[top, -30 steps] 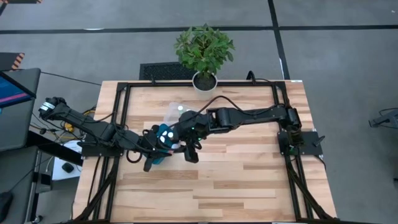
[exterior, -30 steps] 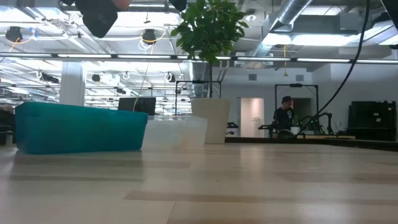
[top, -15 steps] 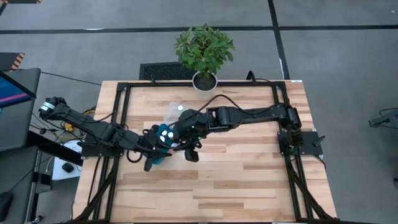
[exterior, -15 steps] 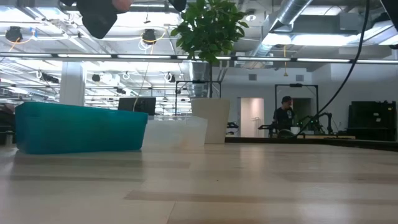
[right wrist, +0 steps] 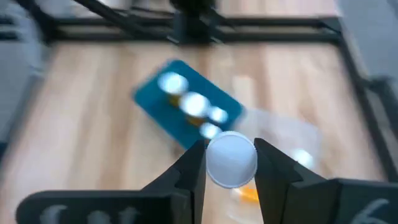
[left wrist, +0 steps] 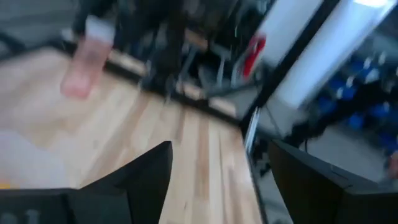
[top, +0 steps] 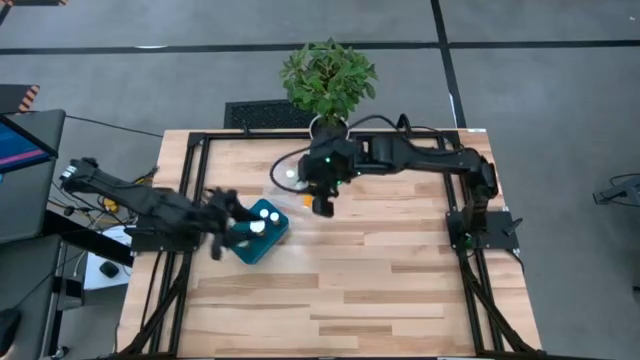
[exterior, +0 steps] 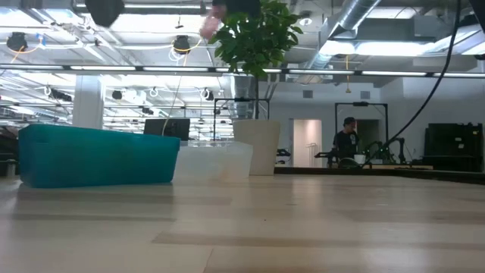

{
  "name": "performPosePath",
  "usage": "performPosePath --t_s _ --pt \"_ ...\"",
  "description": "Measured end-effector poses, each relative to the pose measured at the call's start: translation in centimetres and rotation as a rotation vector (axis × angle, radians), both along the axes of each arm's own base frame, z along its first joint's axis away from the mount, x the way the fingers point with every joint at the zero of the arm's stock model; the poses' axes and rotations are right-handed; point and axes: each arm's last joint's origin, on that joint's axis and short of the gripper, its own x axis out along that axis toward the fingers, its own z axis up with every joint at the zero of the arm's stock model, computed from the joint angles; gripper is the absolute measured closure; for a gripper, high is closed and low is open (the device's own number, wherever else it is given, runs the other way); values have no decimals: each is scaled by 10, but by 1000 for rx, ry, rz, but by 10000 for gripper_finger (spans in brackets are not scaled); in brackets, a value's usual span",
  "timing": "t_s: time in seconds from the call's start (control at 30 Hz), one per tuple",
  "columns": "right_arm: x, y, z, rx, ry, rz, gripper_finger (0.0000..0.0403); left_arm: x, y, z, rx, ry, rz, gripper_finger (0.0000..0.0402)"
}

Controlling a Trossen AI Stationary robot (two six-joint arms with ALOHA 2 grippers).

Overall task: Pick and place medicine bottles into bin by pill shape (circle, oval)
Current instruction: Put the pink pill bottle into the transparent bin

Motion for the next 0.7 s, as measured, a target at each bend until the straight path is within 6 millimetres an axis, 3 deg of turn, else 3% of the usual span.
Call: performPosePath --t_s 0.13,0.33,0.5,0.7 --pt "10 -28 -19 -44 51 -86 289 -30 15 19 36 -151 96 144" --pt "51 -58 -86 9 137 -181 289 -74 36 35 80 -313 216 143" --pt "71 -68 -130 44 211 -219 289 -100 48 38 71 -393 258 143" --pt "85 -65 -165 52 287 -205 289 -115 55 38 93 -435 314 143"
